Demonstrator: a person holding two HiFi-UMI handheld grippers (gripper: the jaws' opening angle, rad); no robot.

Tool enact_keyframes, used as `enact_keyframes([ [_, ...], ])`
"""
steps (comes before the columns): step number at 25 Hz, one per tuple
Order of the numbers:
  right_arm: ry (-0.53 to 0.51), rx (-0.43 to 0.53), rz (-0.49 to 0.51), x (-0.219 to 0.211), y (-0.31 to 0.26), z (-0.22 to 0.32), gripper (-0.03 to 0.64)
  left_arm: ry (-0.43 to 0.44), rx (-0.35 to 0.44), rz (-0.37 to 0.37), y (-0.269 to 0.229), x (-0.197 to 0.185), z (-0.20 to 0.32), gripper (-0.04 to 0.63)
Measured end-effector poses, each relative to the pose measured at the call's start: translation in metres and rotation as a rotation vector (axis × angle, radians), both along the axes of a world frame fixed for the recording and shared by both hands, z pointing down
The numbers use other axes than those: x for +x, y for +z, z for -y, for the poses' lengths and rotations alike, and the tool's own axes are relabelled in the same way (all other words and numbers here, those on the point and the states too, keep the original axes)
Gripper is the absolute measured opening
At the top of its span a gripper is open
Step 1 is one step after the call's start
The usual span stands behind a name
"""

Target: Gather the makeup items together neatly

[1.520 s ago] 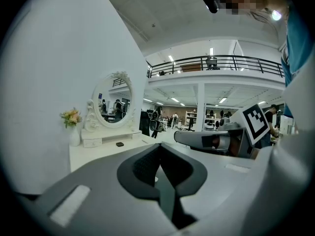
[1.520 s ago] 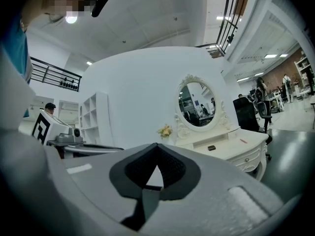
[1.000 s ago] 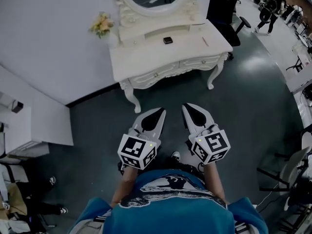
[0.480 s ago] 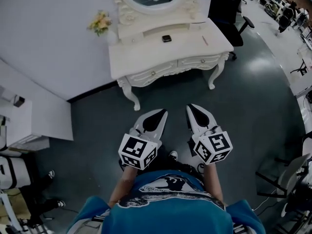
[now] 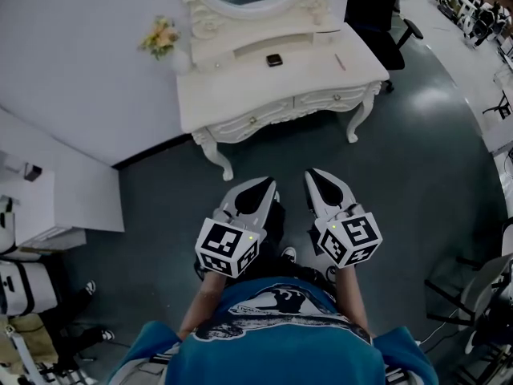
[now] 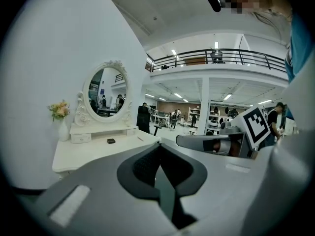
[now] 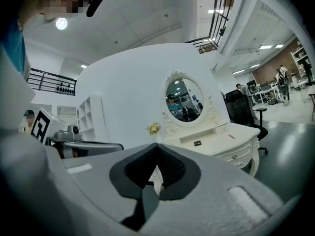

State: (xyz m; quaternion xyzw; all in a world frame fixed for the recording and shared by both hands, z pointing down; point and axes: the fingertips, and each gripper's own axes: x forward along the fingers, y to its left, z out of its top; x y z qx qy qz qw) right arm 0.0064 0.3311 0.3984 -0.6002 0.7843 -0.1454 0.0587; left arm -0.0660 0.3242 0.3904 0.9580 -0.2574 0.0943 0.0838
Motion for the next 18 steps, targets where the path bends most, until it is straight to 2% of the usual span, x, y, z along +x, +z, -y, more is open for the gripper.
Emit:
enact_keyframes([
  [9,0.019,-0.029,-0.029,0.024,0.003,0.079,0.003,0.023,-0.012,-0.021,0.003,0.025,0.080,0.018],
  [18,0.022,-0.062,-0.064,0.027,0.000,0.191,0.005,0.007,0.001,-0.036,-0.011,0.021,0.202,0.018],
])
